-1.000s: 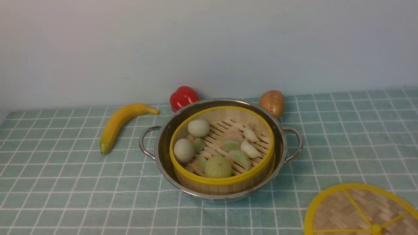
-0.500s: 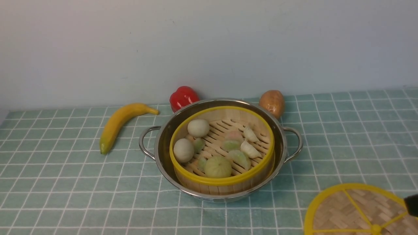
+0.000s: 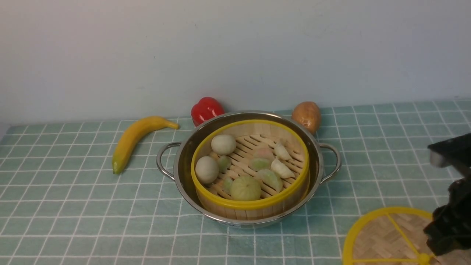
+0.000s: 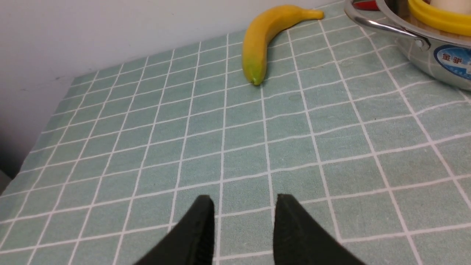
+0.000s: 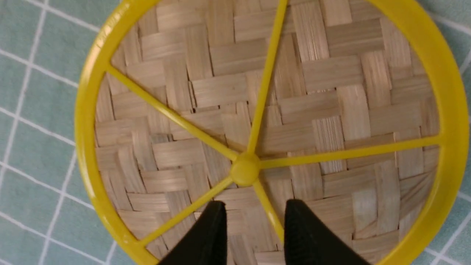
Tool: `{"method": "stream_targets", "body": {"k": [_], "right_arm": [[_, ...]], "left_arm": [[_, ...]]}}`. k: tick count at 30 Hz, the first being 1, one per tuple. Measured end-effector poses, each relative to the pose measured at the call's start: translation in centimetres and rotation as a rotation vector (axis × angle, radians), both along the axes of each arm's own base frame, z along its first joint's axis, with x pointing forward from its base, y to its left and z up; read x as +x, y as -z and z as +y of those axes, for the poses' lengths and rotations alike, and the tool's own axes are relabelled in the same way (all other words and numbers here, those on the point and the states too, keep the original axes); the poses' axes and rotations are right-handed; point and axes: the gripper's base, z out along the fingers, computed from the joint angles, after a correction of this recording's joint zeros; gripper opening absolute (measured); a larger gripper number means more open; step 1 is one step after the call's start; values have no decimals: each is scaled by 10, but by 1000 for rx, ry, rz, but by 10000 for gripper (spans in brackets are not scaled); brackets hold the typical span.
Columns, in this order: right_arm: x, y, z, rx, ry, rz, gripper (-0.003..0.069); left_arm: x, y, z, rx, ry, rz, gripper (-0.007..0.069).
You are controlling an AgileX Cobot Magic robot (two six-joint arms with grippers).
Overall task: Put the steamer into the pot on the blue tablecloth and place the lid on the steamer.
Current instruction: 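Move the gripper down to the bamboo steamer lid and grasp its center knob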
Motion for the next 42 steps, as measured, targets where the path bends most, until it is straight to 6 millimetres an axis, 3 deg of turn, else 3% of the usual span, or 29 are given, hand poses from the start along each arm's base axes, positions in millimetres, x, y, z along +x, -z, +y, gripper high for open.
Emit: {"method": "stream_targets", "body": {"k": [5, 25, 28, 30, 36, 42], "right_arm": [[4, 11, 19, -80, -63, -19, 240], [15, 44, 24, -146, -50, 80, 240], [15, 45, 24, -148, -37, 89, 213], [14, 44, 24, -150, -26, 102, 150], [13, 41, 23, -148, -18, 92, 146], [3, 11, 19, -142, 28, 3, 146]], "left_arm": [[0, 0, 0, 0, 0, 0, 241], [0, 0, 0, 0, 0, 0, 242], [0, 0, 0, 0, 0, 0, 242], [0, 0, 0, 0, 0, 0, 242], [0, 0, 0, 0, 0, 0, 242], [0, 0, 0, 0, 0, 0, 242]]}}
